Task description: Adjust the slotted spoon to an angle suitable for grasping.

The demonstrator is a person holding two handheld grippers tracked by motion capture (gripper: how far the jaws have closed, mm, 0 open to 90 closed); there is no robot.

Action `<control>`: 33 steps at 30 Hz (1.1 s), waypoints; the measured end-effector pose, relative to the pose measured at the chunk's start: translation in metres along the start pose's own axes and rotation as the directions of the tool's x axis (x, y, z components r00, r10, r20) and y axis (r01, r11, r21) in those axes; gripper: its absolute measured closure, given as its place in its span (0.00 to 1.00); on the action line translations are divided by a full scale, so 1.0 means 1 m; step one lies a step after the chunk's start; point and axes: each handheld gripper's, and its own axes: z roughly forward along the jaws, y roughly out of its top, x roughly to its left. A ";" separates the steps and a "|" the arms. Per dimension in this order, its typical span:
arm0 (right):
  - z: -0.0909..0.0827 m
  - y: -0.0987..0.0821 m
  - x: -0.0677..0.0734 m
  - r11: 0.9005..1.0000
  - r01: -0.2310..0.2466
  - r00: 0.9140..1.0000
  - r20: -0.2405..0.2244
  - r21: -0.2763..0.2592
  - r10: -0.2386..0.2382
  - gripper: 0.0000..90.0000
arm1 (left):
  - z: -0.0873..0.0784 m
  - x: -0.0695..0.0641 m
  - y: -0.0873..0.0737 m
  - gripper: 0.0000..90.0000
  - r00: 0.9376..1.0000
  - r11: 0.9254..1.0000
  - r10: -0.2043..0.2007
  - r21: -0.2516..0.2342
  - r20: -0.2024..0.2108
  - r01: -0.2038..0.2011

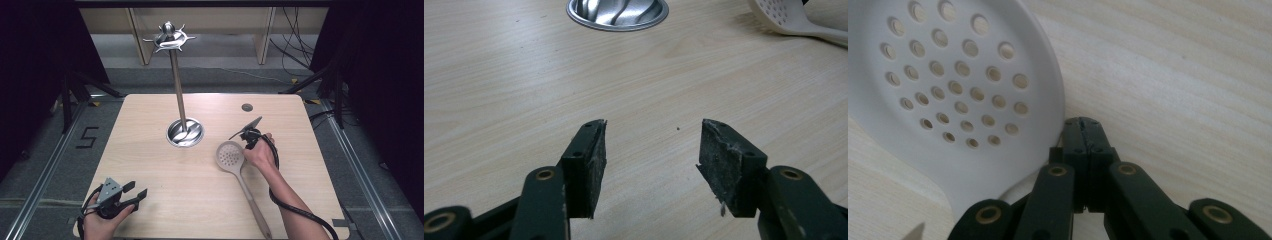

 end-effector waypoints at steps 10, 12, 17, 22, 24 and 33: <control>0.005 0.007 0.019 0.993 0.086 0.996 0.007 -0.077 -0.086 1.00 | 0.002 0.000 0.000 0.48 1.000 1.000 -0.016 0.002 -0.004 0.016; 0.007 0.007 0.024 0.991 0.104 0.994 -0.007 -0.086 -0.105 1.00 | 0.002 -0.001 0.000 0.48 1.000 1.000 -0.019 0.003 -0.005 0.019; 0.014 0.009 0.040 0.968 0.206 0.977 -0.030 -0.142 -0.212 1.00 | 0.002 -0.001 0.000 0.48 1.000 1.000 -0.018 0.000 -0.005 0.018; 0.016 0.009 0.054 0.931 0.321 0.934 -0.104 -0.174 -0.341 1.00 | 0.002 0.000 0.000 0.48 1.000 1.000 -0.017 -0.001 -0.002 0.017; 0.016 0.008 0.062 0.931 0.327 0.930 -0.122 -0.162 -0.348 1.00 | 0.002 0.000 0.000 0.48 1.000 1.000 -0.017 -0.004 -0.003 0.017; 0.015 0.004 0.089 0.847 0.493 0.830 -0.183 -0.198 -0.526 1.00 | 0.002 -0.001 0.000 0.48 1.000 1.000 -0.017 -0.006 -0.008 0.017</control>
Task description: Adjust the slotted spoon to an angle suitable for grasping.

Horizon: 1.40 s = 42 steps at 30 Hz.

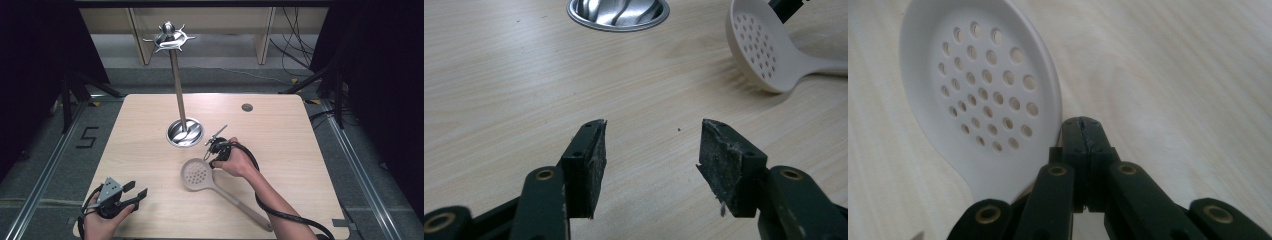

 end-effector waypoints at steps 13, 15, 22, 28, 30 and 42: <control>0.006 0.008 0.038 0.979 0.195 0.973 -0.137 0.063 -0.185 1.00 | -0.001 0.000 0.000 0.49 1.000 1.000 -0.008 -0.007 -0.001 0.008; 0.007 0.008 0.041 0.976 0.203 0.973 -0.125 0.084 -0.192 1.00 | -0.001 0.000 0.000 0.49 1.000 1.000 -0.003 -0.005 0.000 0.003; 0.008 0.007 0.052 0.954 0.275 0.954 -0.153 0.120 -0.256 1.00 | -0.001 0.001 0.000 0.49 1.000 1.000 0.000 -0.003 0.001 0.000; 0.008 0.006 0.057 0.943 0.295 0.948 -0.174 0.155 -0.268 1.00 | -0.001 0.000 0.001 0.49 1.000 1.000 0.009 -0.004 0.002 -0.009; 0.009 0.006 0.060 0.931 0.328 0.936 -0.190 0.158 -0.297 1.00 | -0.001 0.001 0.001 0.49 1.000 1.000 0.011 -0.003 0.002 -0.011; -0.016 0.013 0.041 0.985 0.141 0.990 -0.035 0.099 -0.138 1.00 | -0.002 0.000 0.001 0.50 1.000 1.000 0.007 -0.010 -0.006 -0.007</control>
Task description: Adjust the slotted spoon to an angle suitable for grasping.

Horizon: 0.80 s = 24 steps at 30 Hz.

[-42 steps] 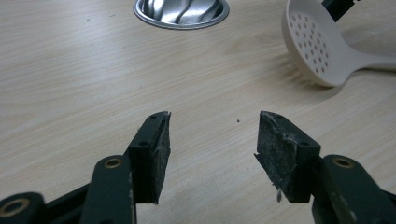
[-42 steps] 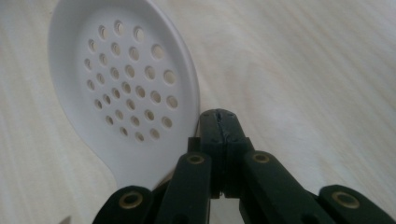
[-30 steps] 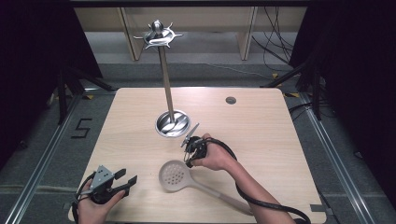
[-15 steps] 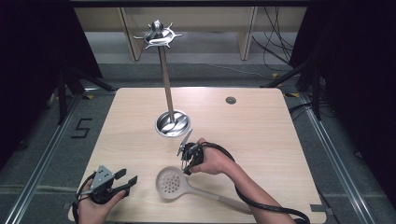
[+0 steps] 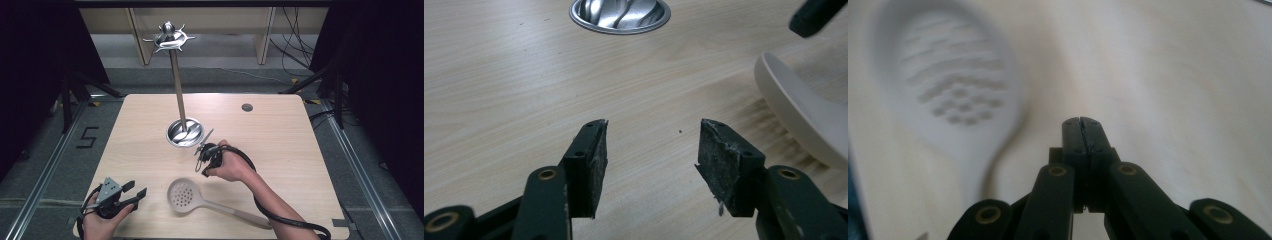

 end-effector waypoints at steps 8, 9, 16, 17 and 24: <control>0.015 0.005 -0.017 0.995 -0.096 0.993 0.063 -0.002 0.096 1.00 | 0.000 0.001 0.001 0.51 1.000 1.000 0.002 0.000 0.007 -0.002; 0.017 0.007 -0.015 0.995 -0.103 0.993 0.057 0.001 0.102 1.00 | 0.001 0.001 0.000 0.51 1.000 1.000 -0.009 -0.005 0.006 0.009; 0.035 0.023 -0.001 0.999 -0.022 1.000 0.014 0.029 0.022 1.00 | -0.003 0.003 0.000 0.51 1.000 1.000 -0.003 -0.011 0.002 0.003; 0.039 0.025 0.001 0.999 -0.004 1.000 0.012 0.039 0.003 1.00 | -0.003 0.003 0.000 0.51 1.000 1.000 -0.007 -0.016 0.002 0.007; 0.044 0.027 0.008 0.998 0.029 1.000 -0.014 0.053 -0.028 1.00 | -0.002 0.003 0.000 0.52 1.000 1.000 -0.005 -0.012 0.005 0.005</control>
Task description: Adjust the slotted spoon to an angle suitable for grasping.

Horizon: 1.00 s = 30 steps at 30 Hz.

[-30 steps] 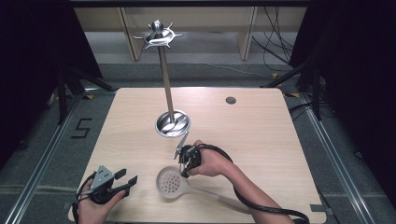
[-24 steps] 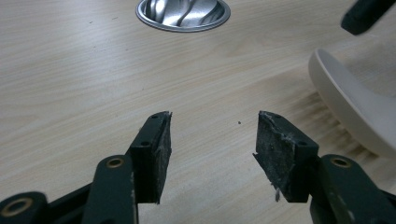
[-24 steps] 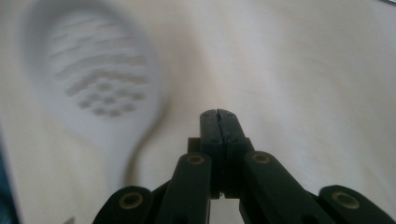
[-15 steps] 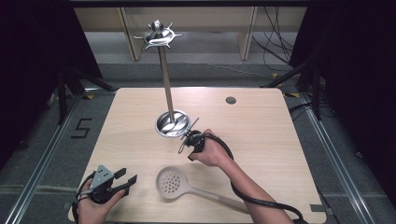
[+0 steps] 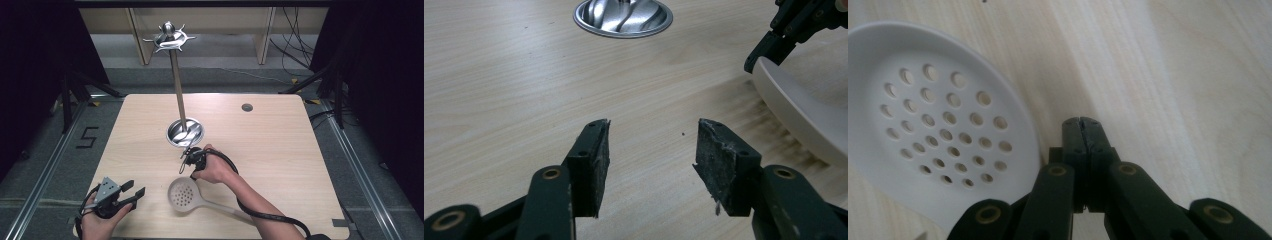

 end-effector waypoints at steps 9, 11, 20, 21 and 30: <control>0.003 0.005 0.011 0.998 0.063 0.998 0.001 -0.006 -0.063 1.00 | 0.001 -0.001 0.000 0.52 1.000 1.000 -0.012 0.006 -0.004 0.012; 0.003 0.005 0.014 0.998 0.067 0.998 0.006 0.001 -0.067 1.00 | 0.001 -0.002 0.000 0.52 1.000 1.000 -0.010 0.007 -0.006 0.010; 0.008 0.009 0.024 0.996 0.080 0.997 -0.004 0.033 -0.080 1.00 | 0.001 -0.001 0.000 0.52 1.000 1.000 0.003 0.006 -0.001 -0.003; 0.009 0.009 0.024 0.994 0.104 0.995 -0.009 0.029 -0.103 1.00 | 0.001 -0.001 0.000 0.52 1.000 1.000 0.007 0.007 -0.001 -0.007; 0.011 0.008 0.025 0.994 0.107 0.994 -0.019 0.032 -0.106 1.00 | 0.001 -0.002 0.000 0.52 1.000 1.000 -0.006 0.005 0.000 0.006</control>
